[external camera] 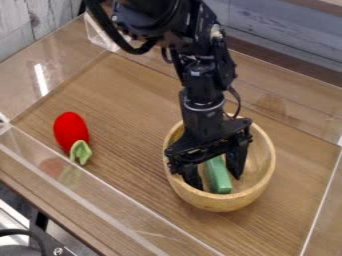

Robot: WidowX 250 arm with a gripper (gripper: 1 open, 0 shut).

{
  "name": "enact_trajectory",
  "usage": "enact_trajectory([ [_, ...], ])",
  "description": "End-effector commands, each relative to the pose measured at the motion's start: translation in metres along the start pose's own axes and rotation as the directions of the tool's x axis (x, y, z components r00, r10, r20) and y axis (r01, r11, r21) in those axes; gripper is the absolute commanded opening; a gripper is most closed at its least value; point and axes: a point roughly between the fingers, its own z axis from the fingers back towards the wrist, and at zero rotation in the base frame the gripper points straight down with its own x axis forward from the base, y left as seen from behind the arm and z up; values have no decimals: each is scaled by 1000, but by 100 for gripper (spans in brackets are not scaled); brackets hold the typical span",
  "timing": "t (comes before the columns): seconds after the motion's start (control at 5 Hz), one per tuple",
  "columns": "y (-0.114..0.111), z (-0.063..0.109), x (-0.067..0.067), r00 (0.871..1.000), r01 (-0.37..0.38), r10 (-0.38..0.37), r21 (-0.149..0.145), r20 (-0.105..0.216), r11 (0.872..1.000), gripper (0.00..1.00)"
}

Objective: Remove the green block from the brown bowl and put it on the table

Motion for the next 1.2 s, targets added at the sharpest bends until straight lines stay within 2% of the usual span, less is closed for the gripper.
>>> enact_trajectory([
  [0.0,-12,6,3,1000,13,-12,-36,26,999,100],
  [1.0,-22,7,6,998,-12,15,-60,56,998,100],
])
